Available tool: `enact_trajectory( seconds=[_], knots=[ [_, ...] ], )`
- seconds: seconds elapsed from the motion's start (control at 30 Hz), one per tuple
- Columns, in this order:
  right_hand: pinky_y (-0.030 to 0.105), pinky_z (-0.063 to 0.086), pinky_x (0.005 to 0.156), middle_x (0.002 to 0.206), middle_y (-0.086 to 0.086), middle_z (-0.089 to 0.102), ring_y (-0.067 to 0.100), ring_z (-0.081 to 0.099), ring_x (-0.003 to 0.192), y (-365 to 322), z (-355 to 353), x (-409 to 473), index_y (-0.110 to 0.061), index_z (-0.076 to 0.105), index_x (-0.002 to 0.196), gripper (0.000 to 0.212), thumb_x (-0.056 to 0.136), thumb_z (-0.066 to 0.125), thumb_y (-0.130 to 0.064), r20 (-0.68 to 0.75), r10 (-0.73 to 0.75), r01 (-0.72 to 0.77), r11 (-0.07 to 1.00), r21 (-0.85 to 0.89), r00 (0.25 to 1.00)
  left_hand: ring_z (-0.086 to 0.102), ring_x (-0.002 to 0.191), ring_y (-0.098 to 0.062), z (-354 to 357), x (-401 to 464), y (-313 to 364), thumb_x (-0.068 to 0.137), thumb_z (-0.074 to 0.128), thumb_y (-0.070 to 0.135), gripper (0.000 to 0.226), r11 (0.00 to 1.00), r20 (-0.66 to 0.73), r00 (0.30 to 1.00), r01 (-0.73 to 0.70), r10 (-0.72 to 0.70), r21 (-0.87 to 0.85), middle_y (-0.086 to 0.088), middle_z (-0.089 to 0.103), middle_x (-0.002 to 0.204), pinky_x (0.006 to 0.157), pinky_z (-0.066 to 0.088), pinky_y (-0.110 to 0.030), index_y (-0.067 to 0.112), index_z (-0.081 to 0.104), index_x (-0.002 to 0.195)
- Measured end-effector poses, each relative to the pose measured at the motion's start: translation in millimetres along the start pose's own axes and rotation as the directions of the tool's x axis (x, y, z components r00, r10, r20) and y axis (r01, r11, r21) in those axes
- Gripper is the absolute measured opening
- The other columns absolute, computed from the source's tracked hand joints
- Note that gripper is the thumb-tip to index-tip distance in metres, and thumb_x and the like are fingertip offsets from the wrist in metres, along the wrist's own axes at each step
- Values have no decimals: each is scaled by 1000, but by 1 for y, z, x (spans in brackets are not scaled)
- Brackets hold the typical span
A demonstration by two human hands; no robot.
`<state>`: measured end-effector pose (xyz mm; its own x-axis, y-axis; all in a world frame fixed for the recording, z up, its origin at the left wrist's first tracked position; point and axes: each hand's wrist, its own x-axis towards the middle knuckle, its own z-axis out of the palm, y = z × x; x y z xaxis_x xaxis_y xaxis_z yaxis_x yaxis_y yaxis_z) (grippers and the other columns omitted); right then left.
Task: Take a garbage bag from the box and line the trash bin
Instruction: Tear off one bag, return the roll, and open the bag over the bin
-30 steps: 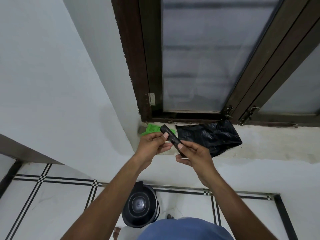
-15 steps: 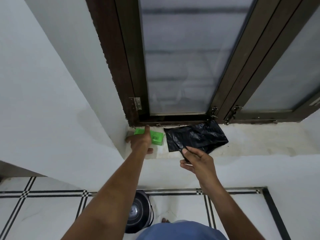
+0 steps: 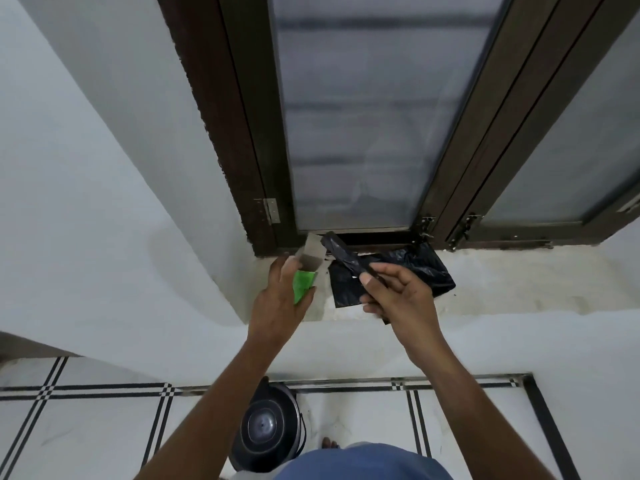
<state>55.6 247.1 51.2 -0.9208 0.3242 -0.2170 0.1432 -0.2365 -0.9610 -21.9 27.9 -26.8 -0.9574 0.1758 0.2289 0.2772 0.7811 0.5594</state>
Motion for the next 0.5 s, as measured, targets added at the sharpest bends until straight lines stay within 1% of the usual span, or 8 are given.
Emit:
enact_trajectory(
  seconds=[0.07,0.17,0.23,0.3,0.33,0.37,0.43,0.5],
  knots=[
    [27,64,67,101,7,85,19,77,75,-7,10,6,-14,77,118,24,96,86,-11,58,-36,40,997,-73,998,76,100,-33,0,-2,-7,102,76,40,62,995,52,995,-88,85,48,-8,48,163,75,69,-40,35,38,150],
    [32,66,79,104,-4,84,17,79,87,-9,18,18,-28,79,112,22,94,90,-21,96,-144,168,935,-313,985,70,120,-23,-5,-6,-11,102,74,46,72,1000,97,995,23,-20,-22,2,53,159,92,66,-38,39,34,162],
    [21,60,79,102,-13,81,8,74,88,-11,18,25,-33,79,110,21,92,90,-29,133,-196,236,820,-521,972,70,123,-22,-8,-8,-11,101,75,48,79,996,111,992,73,-67,-54,6,61,154,97,64,-39,40,30,165],
    [8,51,73,102,-17,78,-1,71,87,-17,19,29,-29,80,112,23,92,90,-30,212,-179,276,710,-648,961,73,120,-23,-8,-11,-10,100,76,48,81,993,119,989,95,-86,-74,6,66,150,100,63,-40,40,29,165],
    [6,50,75,104,-16,79,-5,70,88,-20,21,30,-28,80,114,24,92,89,-29,256,-156,294,658,-694,954,74,117,-23,-8,-12,-9,99,77,47,80,990,118,988,112,-101,-91,6,69,146,99,63,-40,40,31,164],
    [10,53,78,106,-14,80,-4,71,90,-23,22,32,-27,81,116,25,92,89,-28,289,-144,316,600,-735,946,75,114,-23,-7,-13,-9,99,78,46,79,988,118,988,114,-102,-105,7,71,142,98,64,-39,40,33,163],
    [24,60,85,107,-8,81,3,73,91,-29,28,34,-26,80,120,29,92,88,-27,331,-147,358,512,-781,932,75,111,-21,-5,-15,-10,98,78,46,75,989,120,990,92,-78,-117,9,72,139,96,65,-38,40,37,160],
    [28,61,85,112,-5,79,6,70,87,-33,35,37,-24,76,130,39,92,88,-25,362,-163,395,470,-790,918,75,111,-19,-2,-16,-11,98,79,46,73,987,123,990,87,-71,-136,10,72,138,95,65,-38,39,40,159]
  ],
)
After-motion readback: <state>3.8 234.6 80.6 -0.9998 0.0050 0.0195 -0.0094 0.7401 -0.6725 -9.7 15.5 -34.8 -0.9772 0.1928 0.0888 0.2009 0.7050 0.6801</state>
